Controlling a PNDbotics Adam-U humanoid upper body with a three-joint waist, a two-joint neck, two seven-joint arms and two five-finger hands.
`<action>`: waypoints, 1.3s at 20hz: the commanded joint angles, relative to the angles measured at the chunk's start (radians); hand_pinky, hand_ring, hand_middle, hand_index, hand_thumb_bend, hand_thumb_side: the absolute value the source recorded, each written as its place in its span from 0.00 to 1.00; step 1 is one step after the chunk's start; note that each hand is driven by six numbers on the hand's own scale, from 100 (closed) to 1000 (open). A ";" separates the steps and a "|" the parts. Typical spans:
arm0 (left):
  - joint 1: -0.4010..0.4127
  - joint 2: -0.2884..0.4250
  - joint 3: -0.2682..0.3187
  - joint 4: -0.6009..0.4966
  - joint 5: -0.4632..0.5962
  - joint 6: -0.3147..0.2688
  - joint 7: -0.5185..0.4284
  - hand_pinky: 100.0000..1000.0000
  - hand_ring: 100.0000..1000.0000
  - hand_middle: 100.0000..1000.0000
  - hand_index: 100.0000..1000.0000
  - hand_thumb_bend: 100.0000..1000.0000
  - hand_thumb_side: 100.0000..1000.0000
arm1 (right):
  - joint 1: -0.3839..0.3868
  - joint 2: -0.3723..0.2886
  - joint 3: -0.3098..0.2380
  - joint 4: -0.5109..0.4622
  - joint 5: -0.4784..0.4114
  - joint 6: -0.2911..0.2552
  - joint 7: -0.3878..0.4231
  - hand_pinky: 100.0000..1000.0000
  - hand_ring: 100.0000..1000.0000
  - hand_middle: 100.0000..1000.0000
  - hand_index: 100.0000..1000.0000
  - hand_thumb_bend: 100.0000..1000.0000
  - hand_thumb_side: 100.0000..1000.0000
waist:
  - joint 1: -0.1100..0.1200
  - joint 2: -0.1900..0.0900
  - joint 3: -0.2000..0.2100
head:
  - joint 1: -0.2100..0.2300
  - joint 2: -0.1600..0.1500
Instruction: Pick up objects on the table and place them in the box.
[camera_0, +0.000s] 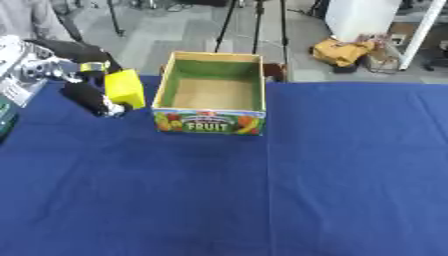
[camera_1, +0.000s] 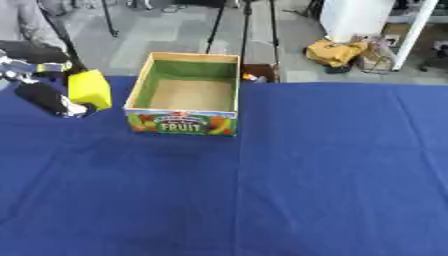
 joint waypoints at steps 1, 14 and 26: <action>-0.053 0.004 0.027 0.006 -0.010 0.008 0.001 0.63 0.64 0.62 0.77 0.00 0.60 | -0.010 -0.020 -0.004 -0.015 0.001 -0.001 0.003 0.76 0.84 0.76 0.86 0.00 0.90 | 0.005 -0.027 -0.004 | 0.003 0.001; -0.261 -0.192 0.073 0.264 -0.148 0.004 0.056 0.61 0.62 0.59 0.76 0.00 0.59 | -0.033 -0.020 0.001 -0.015 -0.004 -0.007 0.008 0.76 0.84 0.76 0.86 0.00 0.90 | 0.019 0.009 -0.042 | 0.034 -0.026; -0.318 -0.270 0.131 0.460 -0.334 -0.002 0.154 0.61 0.62 0.59 0.75 0.00 0.57 | -0.062 -0.022 0.000 -0.015 -0.009 -0.010 0.007 0.76 0.84 0.76 0.86 0.00 0.91 | 0.032 0.060 -0.096 | 0.084 -0.076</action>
